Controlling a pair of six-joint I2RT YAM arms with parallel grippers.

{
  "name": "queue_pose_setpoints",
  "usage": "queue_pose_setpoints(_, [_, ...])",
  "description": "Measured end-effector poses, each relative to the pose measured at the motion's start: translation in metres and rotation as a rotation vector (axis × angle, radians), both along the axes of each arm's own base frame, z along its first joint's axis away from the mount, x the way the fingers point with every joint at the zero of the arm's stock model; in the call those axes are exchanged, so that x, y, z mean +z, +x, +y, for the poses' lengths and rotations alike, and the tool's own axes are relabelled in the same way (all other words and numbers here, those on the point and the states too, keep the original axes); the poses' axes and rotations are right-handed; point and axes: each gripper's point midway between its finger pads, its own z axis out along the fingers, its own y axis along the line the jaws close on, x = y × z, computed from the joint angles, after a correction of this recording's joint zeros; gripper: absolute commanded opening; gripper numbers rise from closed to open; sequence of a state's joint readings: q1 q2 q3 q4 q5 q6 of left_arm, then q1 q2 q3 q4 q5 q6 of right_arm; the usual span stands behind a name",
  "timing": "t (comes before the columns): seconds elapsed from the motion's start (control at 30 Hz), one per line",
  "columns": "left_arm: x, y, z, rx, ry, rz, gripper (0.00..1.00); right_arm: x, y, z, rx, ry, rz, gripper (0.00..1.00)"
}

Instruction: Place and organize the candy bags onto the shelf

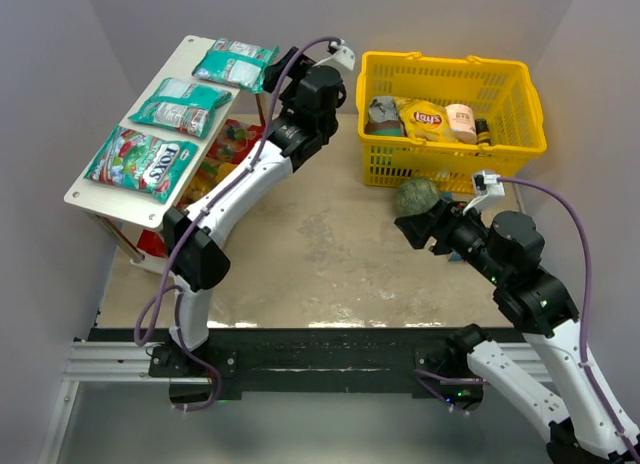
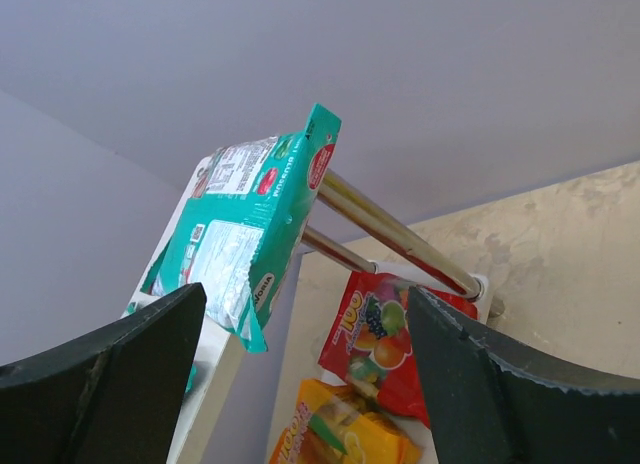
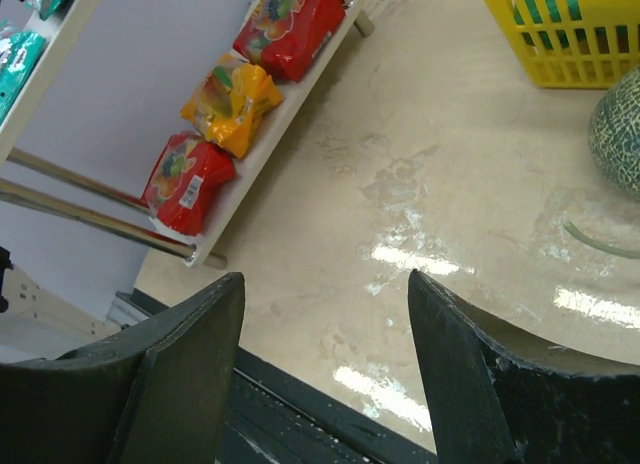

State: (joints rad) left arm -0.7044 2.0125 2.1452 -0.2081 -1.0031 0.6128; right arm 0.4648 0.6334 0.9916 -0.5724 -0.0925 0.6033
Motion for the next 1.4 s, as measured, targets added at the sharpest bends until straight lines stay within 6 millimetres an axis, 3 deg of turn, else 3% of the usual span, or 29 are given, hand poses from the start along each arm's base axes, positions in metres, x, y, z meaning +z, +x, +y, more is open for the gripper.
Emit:
queue_pose_setpoints(0.27, [-0.013,0.024,0.032,0.0,-0.075,0.031,0.8,-0.007,-0.002,-0.004,-0.033,0.033,0.021,0.62])
queue_pose_setpoints(0.5, [-0.022,0.031,0.038,-0.024,-0.116,0.053,0.69,-0.008,-0.001,-0.004,-0.041,0.044,0.033,0.58])
queue_pose_setpoints(0.97, [-0.021,0.04,0.057,0.026,-0.17,0.027,0.45,-0.017,0.009,-0.005,-0.071,0.016,0.052,0.57])
queue_pose_setpoints(1.4, [-0.014,0.047,0.079,0.092,-0.218,-0.022,0.4,-0.022,0.018,-0.01,-0.111,-0.014,0.06,0.56])
